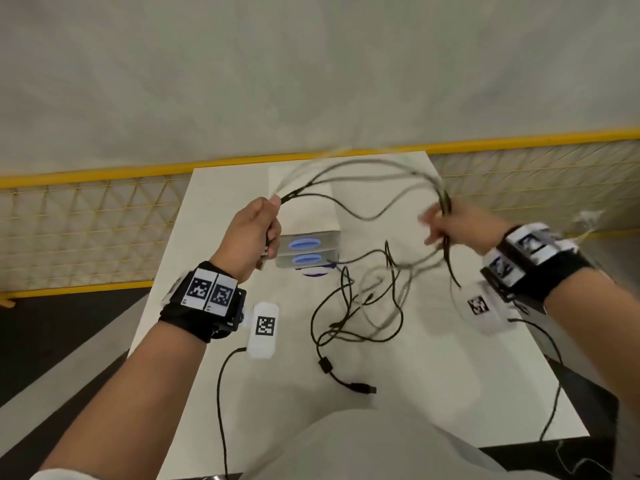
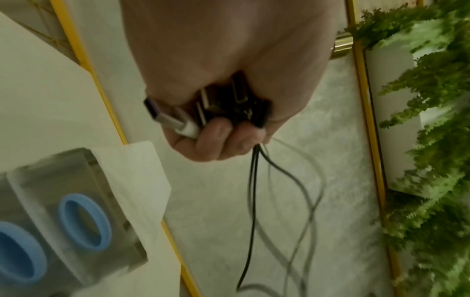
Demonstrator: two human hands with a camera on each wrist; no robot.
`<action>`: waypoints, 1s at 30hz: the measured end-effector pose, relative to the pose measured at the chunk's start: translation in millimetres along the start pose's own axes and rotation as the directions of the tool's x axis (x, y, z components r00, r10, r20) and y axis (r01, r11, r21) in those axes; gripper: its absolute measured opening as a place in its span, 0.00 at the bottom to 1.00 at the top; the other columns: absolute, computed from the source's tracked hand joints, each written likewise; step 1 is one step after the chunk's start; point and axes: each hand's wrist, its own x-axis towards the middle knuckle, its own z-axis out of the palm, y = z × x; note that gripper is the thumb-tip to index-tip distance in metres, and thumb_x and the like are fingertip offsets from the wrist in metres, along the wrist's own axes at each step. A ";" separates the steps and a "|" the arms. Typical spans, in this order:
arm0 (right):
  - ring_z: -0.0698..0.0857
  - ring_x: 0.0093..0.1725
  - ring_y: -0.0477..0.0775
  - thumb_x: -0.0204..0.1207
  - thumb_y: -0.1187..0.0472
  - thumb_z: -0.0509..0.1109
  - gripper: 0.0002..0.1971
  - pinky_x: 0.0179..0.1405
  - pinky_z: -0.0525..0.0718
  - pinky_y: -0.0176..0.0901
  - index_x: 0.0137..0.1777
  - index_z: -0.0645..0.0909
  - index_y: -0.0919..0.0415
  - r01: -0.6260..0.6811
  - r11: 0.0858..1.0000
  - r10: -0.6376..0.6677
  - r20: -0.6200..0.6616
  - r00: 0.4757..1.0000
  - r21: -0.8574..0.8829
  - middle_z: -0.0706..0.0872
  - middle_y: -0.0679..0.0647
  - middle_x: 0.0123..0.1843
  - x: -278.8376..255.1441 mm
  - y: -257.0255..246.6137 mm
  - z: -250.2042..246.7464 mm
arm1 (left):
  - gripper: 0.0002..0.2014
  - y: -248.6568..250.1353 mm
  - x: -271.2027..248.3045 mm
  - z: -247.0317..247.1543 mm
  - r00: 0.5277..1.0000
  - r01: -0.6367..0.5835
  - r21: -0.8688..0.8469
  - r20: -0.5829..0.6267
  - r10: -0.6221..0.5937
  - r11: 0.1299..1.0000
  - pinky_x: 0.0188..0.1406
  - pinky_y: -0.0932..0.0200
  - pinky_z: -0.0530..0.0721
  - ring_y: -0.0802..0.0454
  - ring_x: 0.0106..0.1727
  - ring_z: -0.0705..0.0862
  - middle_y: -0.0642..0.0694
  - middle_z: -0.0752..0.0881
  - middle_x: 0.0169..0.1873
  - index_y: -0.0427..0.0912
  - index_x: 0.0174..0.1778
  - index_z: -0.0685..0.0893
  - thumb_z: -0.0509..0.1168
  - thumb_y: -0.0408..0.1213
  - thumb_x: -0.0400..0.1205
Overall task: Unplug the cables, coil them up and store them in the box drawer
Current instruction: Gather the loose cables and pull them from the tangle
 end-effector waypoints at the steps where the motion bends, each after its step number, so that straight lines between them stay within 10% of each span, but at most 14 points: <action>1: 0.84 0.46 0.58 0.72 0.50 0.75 0.33 0.42 0.80 0.49 0.72 0.68 0.64 -0.095 0.924 0.115 0.034 0.993 -0.371 0.83 0.62 0.49 2.9 17.4 1.1 | 0.19 -0.2 -1.8 -0.7 1.000 -0.007 0.071 0.019 0.005 0.997 0.19 0.62 0.60 0.50 0.17 0.66 0.49 0.69 0.22 0.45 0.31 0.66 0.57 0.49 0.85; 3: 0.69 0.74 0.64 0.64 0.41 0.78 0.54 0.68 0.73 0.57 0.82 0.48 0.52 0.016 0.783 0.070 0.114 0.991 -0.622 0.66 0.65 0.76 -0.9 25.8 3.7 | 0.17 0.3 -7.2 4.9 0.997 -0.025 0.246 0.076 0.006 0.969 0.14 0.66 0.62 0.52 0.18 0.67 0.47 0.70 0.22 0.42 0.33 0.68 0.57 0.47 0.86; 5: 0.58 0.81 0.55 0.60 0.40 0.80 0.58 0.77 0.63 0.50 0.83 0.45 0.47 0.250 0.860 -0.175 0.203 0.963 -0.444 0.57 0.57 0.82 -13.3 5.8 12.7 | 0.17 -1.6 -9.5 18.1 0.986 -0.087 0.390 0.168 0.022 0.917 0.15 0.65 0.67 0.54 0.17 0.69 0.46 0.71 0.24 0.41 0.33 0.68 0.57 0.46 0.86; 9: 0.71 0.71 0.41 0.62 0.47 0.81 0.48 0.66 0.68 0.29 0.79 0.56 0.41 0.543 0.809 -0.446 0.367 0.816 -0.225 0.74 0.47 0.71 -28.9 -42.0 52.2 | 0.15 2.7 -12.4 51.3 0.925 -0.247 0.491 0.377 0.051 0.836 0.20 0.62 0.71 0.60 0.19 0.71 0.51 0.73 0.23 0.45 0.33 0.71 0.58 0.45 0.86; 13: 0.89 0.38 0.51 0.73 0.57 0.76 0.11 0.43 0.82 0.41 0.54 0.83 0.54 0.405 0.902 -0.296 0.469 0.832 -0.150 0.89 0.56 0.40 -25.5 -36.8 62.3 | 0.13 17.0 -16.1 54.8 0.890 -0.287 0.416 0.449 0.080 0.863 0.19 0.63 0.71 0.62 0.19 0.70 0.57 0.74 0.19 0.44 0.35 0.74 0.59 0.43 0.85; 16: 0.72 0.17 0.46 0.71 0.54 0.75 0.11 0.24 0.73 0.38 0.39 0.82 0.62 0.267 0.964 -0.234 0.508 0.829 0.008 0.75 0.48 0.19 -26.9 -33.2 45.4 | 0.15 7.5 -20.8 39.5 0.886 -0.213 0.388 0.463 0.010 0.897 0.18 0.63 0.69 0.57 0.18 0.68 0.56 0.70 0.18 0.40 0.34 0.72 0.59 0.44 0.85; 23: 0.65 0.18 0.42 0.80 0.52 0.67 0.17 0.19 0.64 0.30 0.40 0.80 0.68 0.432 0.864 -0.263 0.497 0.827 -0.260 0.67 0.44 0.18 -28.8 -62.5 61.6 | 0.17 -39.1 -29.2 27.0 0.875 -0.041 0.293 0.471 -0.107 0.955 0.48 0.61 0.79 0.53 0.46 0.84 0.39 0.86 0.48 0.46 0.42 0.84 0.62 0.57 0.79; 26: 0.67 0.20 0.41 0.80 0.54 0.67 0.18 0.21 0.64 0.29 0.40 0.79 0.71 0.489 0.806 -0.265 0.537 0.801 -0.333 0.66 0.48 0.24 -27.0 -70.1 75.8 | 0.19 -33.0 -25.8 24.5 0.854 -0.020 0.286 0.503 -0.132 0.958 0.68 0.64 0.72 0.62 0.66 0.77 0.51 0.82 0.64 0.46 0.60 0.86 0.63 0.52 0.78; 30: 0.81 0.37 0.52 0.81 0.56 0.66 0.16 0.37 0.74 0.37 0.49 0.86 0.71 0.561 0.762 -0.307 0.581 0.753 -0.324 0.86 0.58 0.37 -28.8 -77.0 94.4 | 0.18 -5.6 -24.0 44.9 0.897 0.020 0.140 0.434 -0.080 0.990 0.53 0.78 0.75 0.72 0.54 0.83 0.53 0.86 0.55 0.47 0.61 0.84 0.48 0.44 0.88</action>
